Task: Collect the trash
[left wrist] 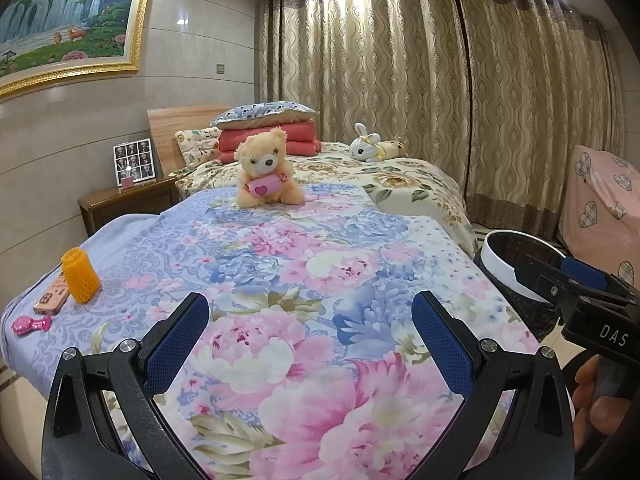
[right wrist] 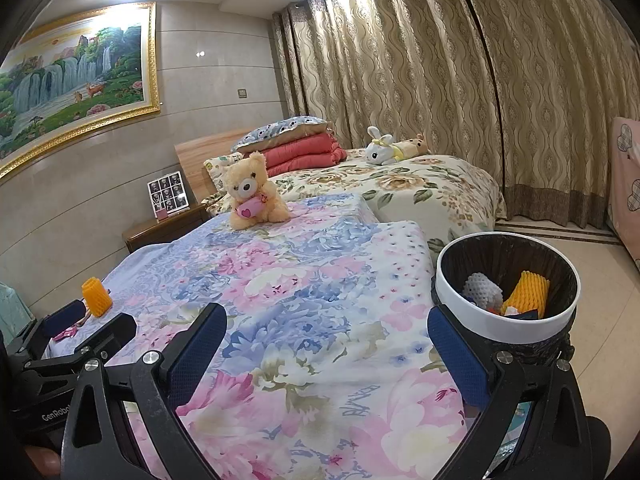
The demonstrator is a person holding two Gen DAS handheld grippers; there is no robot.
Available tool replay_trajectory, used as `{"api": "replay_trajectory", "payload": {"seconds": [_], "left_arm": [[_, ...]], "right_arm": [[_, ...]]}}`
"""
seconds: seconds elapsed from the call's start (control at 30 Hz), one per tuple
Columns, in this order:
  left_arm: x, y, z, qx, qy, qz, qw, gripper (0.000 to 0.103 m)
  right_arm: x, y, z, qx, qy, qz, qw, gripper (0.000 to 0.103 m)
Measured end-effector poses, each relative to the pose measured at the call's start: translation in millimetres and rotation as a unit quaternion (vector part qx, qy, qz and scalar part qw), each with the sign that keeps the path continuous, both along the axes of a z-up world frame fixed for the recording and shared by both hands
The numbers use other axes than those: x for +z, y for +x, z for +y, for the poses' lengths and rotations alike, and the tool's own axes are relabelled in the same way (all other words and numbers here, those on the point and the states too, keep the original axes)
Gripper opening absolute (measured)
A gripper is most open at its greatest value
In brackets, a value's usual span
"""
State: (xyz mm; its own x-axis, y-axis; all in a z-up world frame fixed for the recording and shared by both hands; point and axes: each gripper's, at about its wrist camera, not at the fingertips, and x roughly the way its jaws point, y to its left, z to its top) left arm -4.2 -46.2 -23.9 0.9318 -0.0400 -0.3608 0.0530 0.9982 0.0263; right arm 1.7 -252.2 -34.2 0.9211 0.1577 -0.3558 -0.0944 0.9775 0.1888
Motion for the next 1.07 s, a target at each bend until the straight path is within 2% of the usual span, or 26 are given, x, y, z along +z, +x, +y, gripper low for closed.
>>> {"api": "replay_trajectory", "payload": {"seconds": [1.07], "left_arm": [[-4.9,0.8,2.3,-0.003,-0.003,0.005,1.0,0.103]], "right_arm": [[-0.4,-0.5,-0.2,0.004,0.0,0.005,1.0,0.102]]}}
